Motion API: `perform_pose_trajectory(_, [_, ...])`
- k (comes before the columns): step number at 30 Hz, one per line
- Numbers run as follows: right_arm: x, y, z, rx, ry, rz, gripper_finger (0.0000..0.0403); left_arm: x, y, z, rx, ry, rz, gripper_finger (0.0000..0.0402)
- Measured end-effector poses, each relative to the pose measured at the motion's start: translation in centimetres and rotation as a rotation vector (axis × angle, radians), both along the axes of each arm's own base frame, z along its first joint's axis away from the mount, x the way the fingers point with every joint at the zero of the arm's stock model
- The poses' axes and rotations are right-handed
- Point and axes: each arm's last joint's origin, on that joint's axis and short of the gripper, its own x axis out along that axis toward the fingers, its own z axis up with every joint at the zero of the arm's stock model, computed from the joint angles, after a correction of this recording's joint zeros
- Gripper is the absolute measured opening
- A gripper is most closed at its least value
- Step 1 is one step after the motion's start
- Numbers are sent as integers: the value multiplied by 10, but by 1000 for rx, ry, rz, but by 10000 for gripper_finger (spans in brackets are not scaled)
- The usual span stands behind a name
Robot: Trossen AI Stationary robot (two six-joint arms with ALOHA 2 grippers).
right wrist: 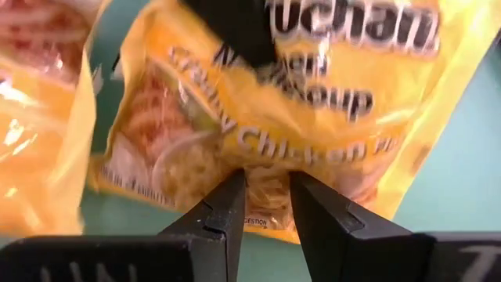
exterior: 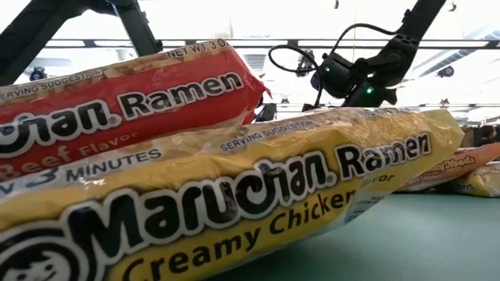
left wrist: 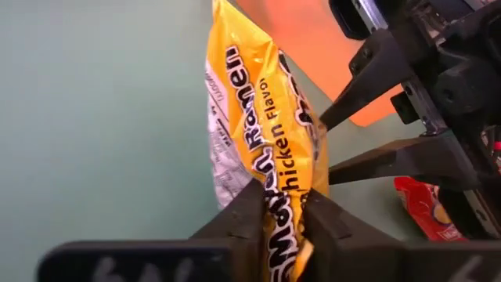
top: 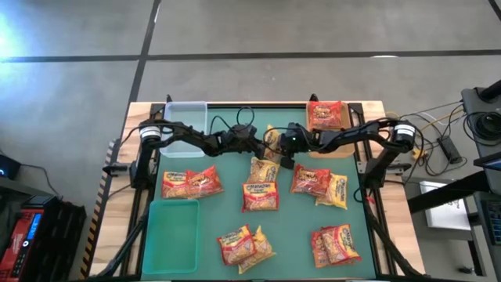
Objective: Sort Maruchan noodles
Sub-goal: Put the yellow noodle pack into the transparent bin
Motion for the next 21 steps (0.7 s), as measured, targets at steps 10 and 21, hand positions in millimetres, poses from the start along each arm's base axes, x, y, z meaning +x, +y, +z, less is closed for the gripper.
perform_pose_trajectory(10, [-14, 12, 30, 184, -56, 58, 93, -3, 12, 3, 2, -32, -30, 4])
perform_pose_trajectory(21, [-21, 14, 53, 176, -143, 45, 93, -17, 38, 32, 68, -87, -93, 1])
